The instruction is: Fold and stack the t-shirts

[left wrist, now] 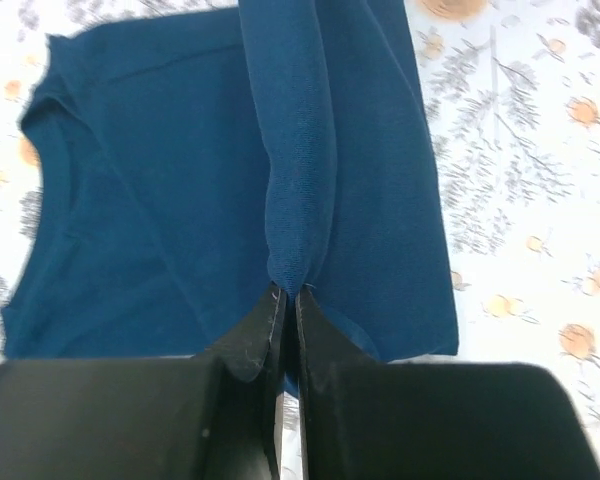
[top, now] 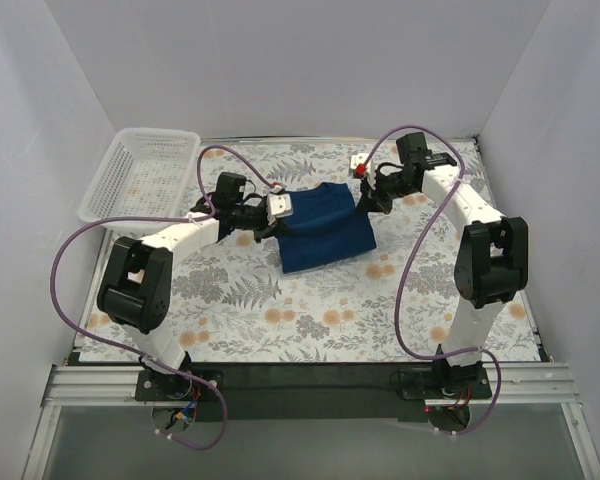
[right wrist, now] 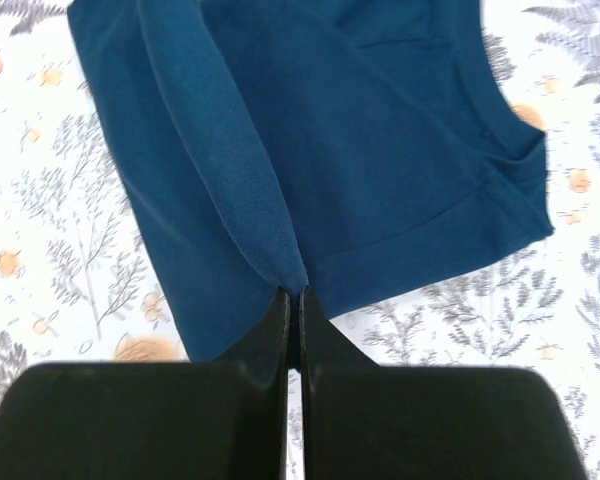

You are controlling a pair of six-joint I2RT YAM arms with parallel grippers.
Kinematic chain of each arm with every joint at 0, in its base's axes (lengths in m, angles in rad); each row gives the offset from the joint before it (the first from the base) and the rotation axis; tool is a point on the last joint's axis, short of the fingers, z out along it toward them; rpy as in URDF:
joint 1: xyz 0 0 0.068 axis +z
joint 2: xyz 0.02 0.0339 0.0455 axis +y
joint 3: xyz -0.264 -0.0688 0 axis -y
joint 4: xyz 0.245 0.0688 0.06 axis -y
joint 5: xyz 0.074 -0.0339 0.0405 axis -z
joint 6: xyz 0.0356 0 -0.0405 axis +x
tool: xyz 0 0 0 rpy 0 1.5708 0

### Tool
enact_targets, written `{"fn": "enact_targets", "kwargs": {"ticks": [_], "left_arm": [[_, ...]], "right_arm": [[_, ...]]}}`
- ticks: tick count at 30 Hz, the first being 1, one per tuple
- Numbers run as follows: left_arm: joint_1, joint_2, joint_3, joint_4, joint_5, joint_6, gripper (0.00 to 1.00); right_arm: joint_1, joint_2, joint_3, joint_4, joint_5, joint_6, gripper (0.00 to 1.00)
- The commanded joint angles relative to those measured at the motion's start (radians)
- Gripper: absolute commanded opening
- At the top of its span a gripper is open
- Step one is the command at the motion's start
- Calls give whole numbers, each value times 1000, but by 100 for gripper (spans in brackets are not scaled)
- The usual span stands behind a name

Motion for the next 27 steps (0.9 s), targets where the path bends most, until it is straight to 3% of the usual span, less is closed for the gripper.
{"fn": "enact_targets", "kwargs": {"ticks": [1,6,18,22,27], "left_arm": [[27,4,50,113,37,-30,0],[59,48,44,294,34,-100,0],[88,134,48,636,-49,-241,0],[91,156,68,710,-50,-277,0],[99,238,120,750,-102,-289,0]], "right_arm": [[-15,40,101,39,-54,88,1],[-17,132,185,92,-77,157,1],[-22,205,159,548,-66,516,1],[-31,211,141,710,-76,642,1],[-32,287,217,744,-45,702,1]]}}
